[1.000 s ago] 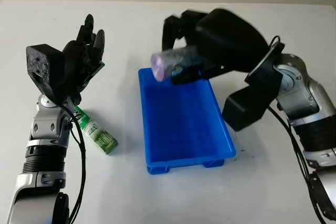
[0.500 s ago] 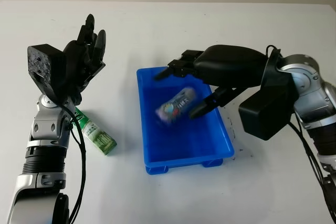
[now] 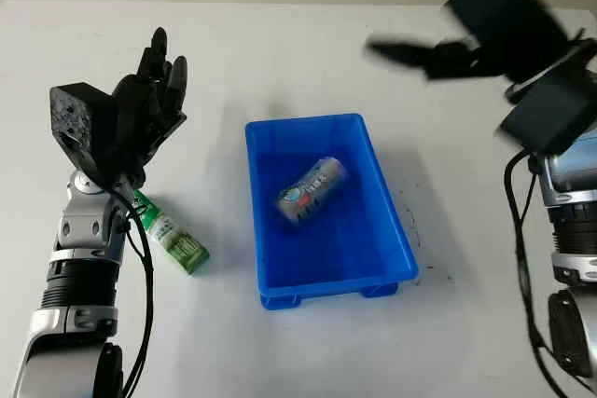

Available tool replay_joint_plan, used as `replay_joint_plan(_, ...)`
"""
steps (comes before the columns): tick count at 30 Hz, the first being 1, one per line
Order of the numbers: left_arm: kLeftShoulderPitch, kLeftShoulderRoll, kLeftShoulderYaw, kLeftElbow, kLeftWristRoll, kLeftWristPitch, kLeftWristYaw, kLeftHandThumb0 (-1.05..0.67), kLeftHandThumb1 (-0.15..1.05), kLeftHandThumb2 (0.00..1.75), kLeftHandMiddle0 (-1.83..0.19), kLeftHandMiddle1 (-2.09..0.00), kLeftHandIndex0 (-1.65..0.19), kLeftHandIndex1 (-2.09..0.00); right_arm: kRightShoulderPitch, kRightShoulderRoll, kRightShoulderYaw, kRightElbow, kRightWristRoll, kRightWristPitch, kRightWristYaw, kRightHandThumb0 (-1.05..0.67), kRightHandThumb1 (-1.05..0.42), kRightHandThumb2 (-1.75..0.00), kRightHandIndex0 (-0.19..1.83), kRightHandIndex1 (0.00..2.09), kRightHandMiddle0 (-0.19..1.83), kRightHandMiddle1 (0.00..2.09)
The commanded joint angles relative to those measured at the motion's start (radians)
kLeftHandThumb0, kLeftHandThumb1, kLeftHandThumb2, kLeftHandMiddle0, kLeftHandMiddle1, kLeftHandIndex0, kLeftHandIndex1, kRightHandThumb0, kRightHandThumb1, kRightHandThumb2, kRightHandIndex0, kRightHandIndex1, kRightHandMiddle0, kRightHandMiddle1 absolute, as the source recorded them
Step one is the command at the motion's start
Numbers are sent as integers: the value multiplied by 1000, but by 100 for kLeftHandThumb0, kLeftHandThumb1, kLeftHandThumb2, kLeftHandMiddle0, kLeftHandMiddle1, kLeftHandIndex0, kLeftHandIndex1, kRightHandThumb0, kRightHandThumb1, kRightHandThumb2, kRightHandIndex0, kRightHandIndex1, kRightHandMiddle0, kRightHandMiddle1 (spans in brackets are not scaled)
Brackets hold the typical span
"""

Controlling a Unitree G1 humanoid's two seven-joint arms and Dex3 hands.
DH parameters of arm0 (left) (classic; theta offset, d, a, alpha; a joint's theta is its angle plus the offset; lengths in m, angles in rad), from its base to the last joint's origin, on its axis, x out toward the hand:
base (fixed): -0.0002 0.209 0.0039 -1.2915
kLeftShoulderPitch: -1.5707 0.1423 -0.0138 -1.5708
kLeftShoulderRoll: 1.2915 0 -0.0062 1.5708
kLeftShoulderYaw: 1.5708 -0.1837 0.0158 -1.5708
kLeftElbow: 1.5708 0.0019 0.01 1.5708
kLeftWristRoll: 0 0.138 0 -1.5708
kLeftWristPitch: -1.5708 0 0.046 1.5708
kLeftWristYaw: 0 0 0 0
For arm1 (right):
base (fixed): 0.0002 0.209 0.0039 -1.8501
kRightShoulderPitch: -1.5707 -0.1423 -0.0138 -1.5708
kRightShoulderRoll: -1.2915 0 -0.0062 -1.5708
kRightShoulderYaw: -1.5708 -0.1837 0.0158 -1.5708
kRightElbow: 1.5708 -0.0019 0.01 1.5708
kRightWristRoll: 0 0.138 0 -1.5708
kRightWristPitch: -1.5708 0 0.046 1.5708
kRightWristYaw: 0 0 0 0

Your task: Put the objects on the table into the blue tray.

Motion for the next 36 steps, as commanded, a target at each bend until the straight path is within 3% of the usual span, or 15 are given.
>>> replay_joint_plan(1, -7, 7, 5, -6, -3, -7, -3, -77, 105, 65, 19, 0, 19, 0, 47, 15, -28, 60, 15, 52, -28, -78, -105, -58, -19, 0, -19, 0)
replay_joint_plan(6, -9, 18, 0, 2, 3, -1, -16, -78, 105, 67, 19, 0, 19, 0, 124, 68, -37, 128, 63, 182, -38, -77, -105, -56, -19, 0, -19, 0)
replay_joint_plan(16, -1, 40, -7, -18, 36, -2, -11, -78, 105, 67, 19, 0, 19, 0, 204, 144, -10, 89, 61, 264, -62, -72, -105, -67, -19, 0, -19, 0)
replay_joint_plan(21, 20, 108, 8, -62, 19, -38, -110, -73, 105, 61, 18, -1, 18, -1, 203, 152, -8, 73, 65, 289, -56, -70, -105, -68, -19, 0, -19, 0)
replay_joint_plan(25, 39, 224, 12, -170, 58, -72, -179, -65, 105, 48, -4, -10, 0, -10, 202, 154, -14, 60, 86, 307, -38, -69, -105, -70, -19, 0, -19, 0)
replay_joint_plan(27, 56, 278, 24, -227, 65, -105, -216, -63, 105, 32, -19, -12, -11, -14, 204, 155, -18, 53, 98, 314, -33, -69, -105, -70, -19, 0, -19, 0)
replay_joint_plan(29, 97, 331, 53, -322, 39, -73, -264, -59, 103, 17, -27, -12, -18, -17, 211, 154, -20, 40, 107, 320, -30, -68, -105, -71, -19, 0, -19, 0)
replay_joint_plan(31, 164, 421, 75, -448, 65, -35, -320, -55, 97, 8, -26, -8, -20, -18, 220, 152, -22, 25, 110, 322, -29, -66, -105, -72, -19, 0, -19, 0)
replay_joint_plan(34, 274, 572, 90, -593, 213, -97, -379, -56, 90, 4, -24, -6, -18, -14, 229, 155, -32, 18, 125, 313, -24, -65, -105, -72, -19, 0, -19, 0)
replay_joint_plan(36, 345, 625, 95, -660, 312, -145, -387, -56, 86, 3, -16, -3, -12, -10, 232, 153, -34, 7, 132, 327, -18, -65, -105, -73, -19, 0, -19, 0)
